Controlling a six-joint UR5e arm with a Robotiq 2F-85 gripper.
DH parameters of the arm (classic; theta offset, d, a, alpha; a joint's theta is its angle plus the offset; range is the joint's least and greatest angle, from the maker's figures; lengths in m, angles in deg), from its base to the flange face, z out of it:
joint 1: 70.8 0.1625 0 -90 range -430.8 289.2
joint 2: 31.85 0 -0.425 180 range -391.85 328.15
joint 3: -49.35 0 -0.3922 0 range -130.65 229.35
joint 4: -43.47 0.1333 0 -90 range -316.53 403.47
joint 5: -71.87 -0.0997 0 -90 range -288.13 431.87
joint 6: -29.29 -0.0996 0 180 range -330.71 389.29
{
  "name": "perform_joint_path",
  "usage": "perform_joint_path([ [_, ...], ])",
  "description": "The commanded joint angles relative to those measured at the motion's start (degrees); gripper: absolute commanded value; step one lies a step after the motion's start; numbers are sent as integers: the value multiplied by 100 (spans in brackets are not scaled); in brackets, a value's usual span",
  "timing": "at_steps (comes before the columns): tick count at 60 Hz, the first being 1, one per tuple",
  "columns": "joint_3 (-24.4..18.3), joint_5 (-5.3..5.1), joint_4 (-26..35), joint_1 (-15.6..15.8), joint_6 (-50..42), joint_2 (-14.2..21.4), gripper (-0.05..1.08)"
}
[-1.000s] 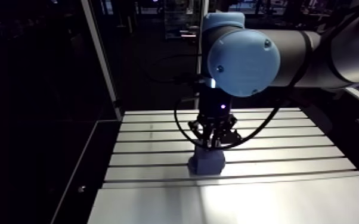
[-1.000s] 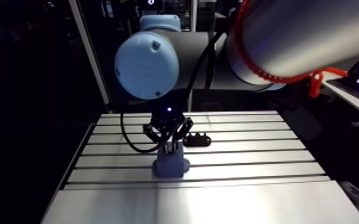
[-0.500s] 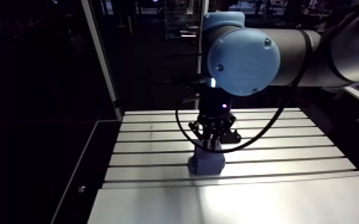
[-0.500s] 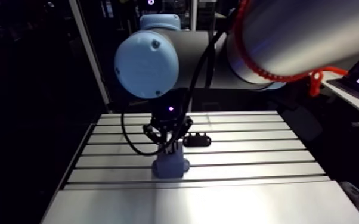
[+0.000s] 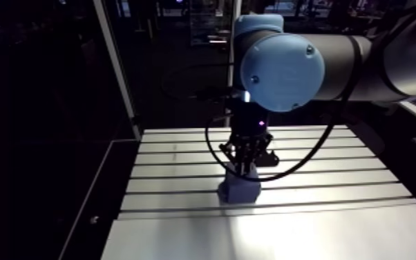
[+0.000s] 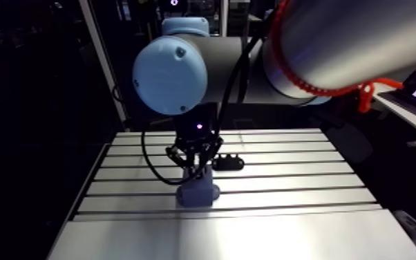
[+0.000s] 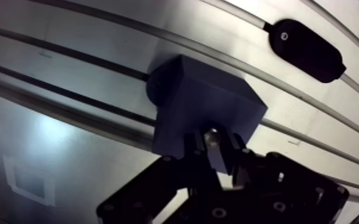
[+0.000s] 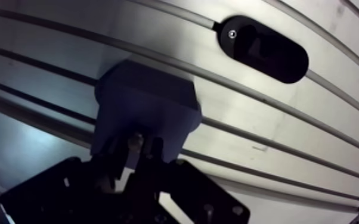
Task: Pick up the M10 bolt and insert it into the hex recess until seated.
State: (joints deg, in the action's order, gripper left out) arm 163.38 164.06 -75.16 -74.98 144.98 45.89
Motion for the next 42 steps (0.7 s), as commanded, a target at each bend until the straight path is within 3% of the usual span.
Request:
perform_joint_path([
  [1, -16, 13, -16, -12, 139, 0, 72],
  [42, 26, -4, -43, -12, 760, 0, 72],
])
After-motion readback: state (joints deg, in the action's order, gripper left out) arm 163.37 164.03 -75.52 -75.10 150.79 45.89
